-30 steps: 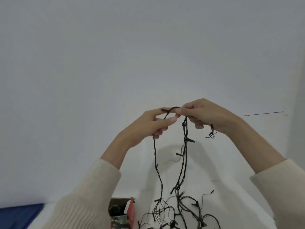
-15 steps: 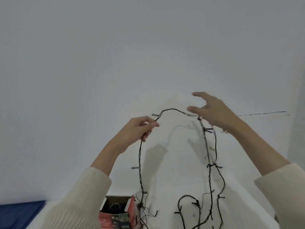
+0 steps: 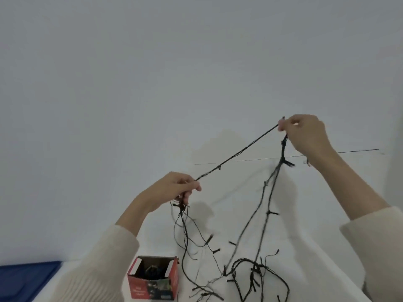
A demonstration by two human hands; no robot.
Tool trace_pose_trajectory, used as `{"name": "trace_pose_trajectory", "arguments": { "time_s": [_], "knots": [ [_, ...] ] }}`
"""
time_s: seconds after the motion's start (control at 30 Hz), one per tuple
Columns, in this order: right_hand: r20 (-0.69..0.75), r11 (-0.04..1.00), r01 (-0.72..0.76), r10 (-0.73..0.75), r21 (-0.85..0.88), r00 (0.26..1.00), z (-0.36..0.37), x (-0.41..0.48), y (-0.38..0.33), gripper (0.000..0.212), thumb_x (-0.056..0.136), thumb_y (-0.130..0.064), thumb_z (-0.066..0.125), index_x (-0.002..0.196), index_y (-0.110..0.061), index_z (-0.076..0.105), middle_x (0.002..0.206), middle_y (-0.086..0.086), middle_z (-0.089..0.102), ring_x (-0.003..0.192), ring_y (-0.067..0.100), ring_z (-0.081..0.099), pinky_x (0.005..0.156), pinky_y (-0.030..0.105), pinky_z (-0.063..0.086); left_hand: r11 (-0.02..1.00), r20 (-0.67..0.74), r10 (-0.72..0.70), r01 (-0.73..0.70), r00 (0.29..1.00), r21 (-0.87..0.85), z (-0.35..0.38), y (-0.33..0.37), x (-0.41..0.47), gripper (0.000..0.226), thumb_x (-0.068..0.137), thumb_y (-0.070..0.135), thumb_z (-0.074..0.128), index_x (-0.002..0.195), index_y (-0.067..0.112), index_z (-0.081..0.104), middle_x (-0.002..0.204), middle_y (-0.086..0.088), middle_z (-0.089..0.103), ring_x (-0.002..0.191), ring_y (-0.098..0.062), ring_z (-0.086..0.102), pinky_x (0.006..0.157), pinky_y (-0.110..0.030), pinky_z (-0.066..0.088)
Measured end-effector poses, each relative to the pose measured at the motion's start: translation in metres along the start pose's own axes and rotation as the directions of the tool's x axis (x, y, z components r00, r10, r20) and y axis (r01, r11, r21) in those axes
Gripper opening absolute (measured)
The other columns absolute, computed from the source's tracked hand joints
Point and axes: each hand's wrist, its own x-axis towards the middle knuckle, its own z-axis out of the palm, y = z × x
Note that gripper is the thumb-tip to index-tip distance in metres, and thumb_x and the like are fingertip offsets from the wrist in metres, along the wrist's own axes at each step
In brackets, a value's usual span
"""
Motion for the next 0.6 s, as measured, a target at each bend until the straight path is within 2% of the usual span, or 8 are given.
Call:
{"name": "trace_pose_trajectory", "arguments": {
  "time_s": [0.07,0.1,0.13,0.2,0.27,0.33,0.47,0.6],
  "knots": [
    [0.143,0.963,0.103,-0.068,-0.251,0.987,0.002,-0.01,-0.003,0.031,0.088,-0.032,0.059,0.116,-0.02,0.059,0.099,0.01,0.065,0.091,0.027,0.058,0.077,0.032,0.044,0.998,-0.062,0.058,-0.06,0.996,-0.033,-0.001,0.013,0.0,0.022,0.095,0.02,0.052,0.092,0.006,0.069,0.057,0.004,0.049,0.055,-0.013,0.05,0.074,-0.034,0.053],
    [0.246,0.959,0.157,-0.097,-0.237,0.964,0.005,-0.017,-0.008,0.044,0.086,-0.036,0.062,0.126,-0.024,0.051,0.098,0.009,0.065,0.095,0.024,0.06,0.079,0.032,0.045,0.994,-0.068,0.107,-0.108,0.992,-0.019,0.001,0.026,0.001,0.023,0.095,0.02,0.051,0.093,0.004,0.068,0.058,0.003,0.049,0.055,-0.013,0.049,0.07,-0.031,0.053],
    [0.356,0.97,0.19,-0.126,-0.151,0.926,0.008,-0.024,-0.015,0.049,0.084,-0.038,0.065,0.128,-0.029,0.047,0.086,0.002,0.066,0.084,0.015,0.062,0.073,0.027,0.045,0.987,-0.063,0.163,-0.162,0.985,0.007,0.004,0.04,0.003,0.023,0.095,0.019,0.051,0.094,0.003,0.067,0.059,0.001,0.049,0.055,-0.014,0.049,0.067,-0.027,0.051],
    [0.599,0.977,0.214,-0.182,0.017,0.78,0.018,-0.038,-0.027,0.033,0.082,-0.039,0.067,0.113,-0.03,0.058,0.054,-0.013,0.053,0.049,0.001,0.049,0.051,0.016,0.038,0.965,-0.06,0.259,-0.256,0.964,0.058,0.01,0.067,0.006,0.023,0.095,0.02,0.052,0.093,0.002,0.066,0.06,-0.001,0.051,0.056,-0.015,0.049,0.065,-0.026,0.048],
    [0.692,0.973,0.214,-0.213,0.087,0.69,0.025,-0.042,-0.031,0.021,0.084,-0.038,0.064,0.089,-0.019,0.069,0.046,-0.011,0.039,0.043,0.005,0.038,0.045,0.018,0.034,0.954,-0.089,0.296,-0.291,0.951,0.065,0.011,0.079,0.011,0.023,0.095,0.022,0.052,0.09,0.004,0.065,0.059,0.0,0.052,0.056,-0.013,0.051,0.067,-0.027,0.046],
    [0.659,0.971,0.134,-0.233,0.199,0.715,0.022,-0.038,-0.03,0.027,0.088,-0.034,0.061,0.074,-0.012,0.066,0.046,-0.01,0.033,0.044,0.007,0.032,0.045,0.02,0.032,0.96,-0.085,0.279,-0.276,0.957,0.044,0.007,0.076,0.011,0.019,0.093,0.024,0.055,0.085,0.008,0.063,0.06,0.002,0.055,0.057,-0.01,0.053,0.067,-0.022,0.046],
    [0.601,0.943,0.006,-0.217,0.332,0.769,0.015,-0.03,-0.023,0.029,0.09,-0.03,0.058,0.068,-0.012,0.06,0.045,-0.011,0.028,0.043,0.008,0.027,0.044,0.019,0.03,0.979,0.09,0.194,-0.198,0.977,0.046,0.012,0.053,0.005,0.011,0.088,0.02,0.062,0.081,0.013,0.061,0.071,0.0,0.06,0.067,-0.011,0.055,0.07,-0.022,0.047],
    [0.476,0.905,-0.054,-0.17,0.421,0.863,0.02,-0.028,-0.021,0.029,0.092,-0.027,0.056,0.067,-0.012,0.058,0.042,-0.012,0.029,0.041,0.008,0.027,0.041,0.02,0.029,0.99,0.146,0.138,-0.132,0.98,-0.051,0.021,0.037,0.0,0.02,0.091,0.028,0.057,0.108,0.017,0.058,0.076,-0.002,0.064,0.066,-0.014,0.055,0.058,-0.022,0.046]
  ]
}}
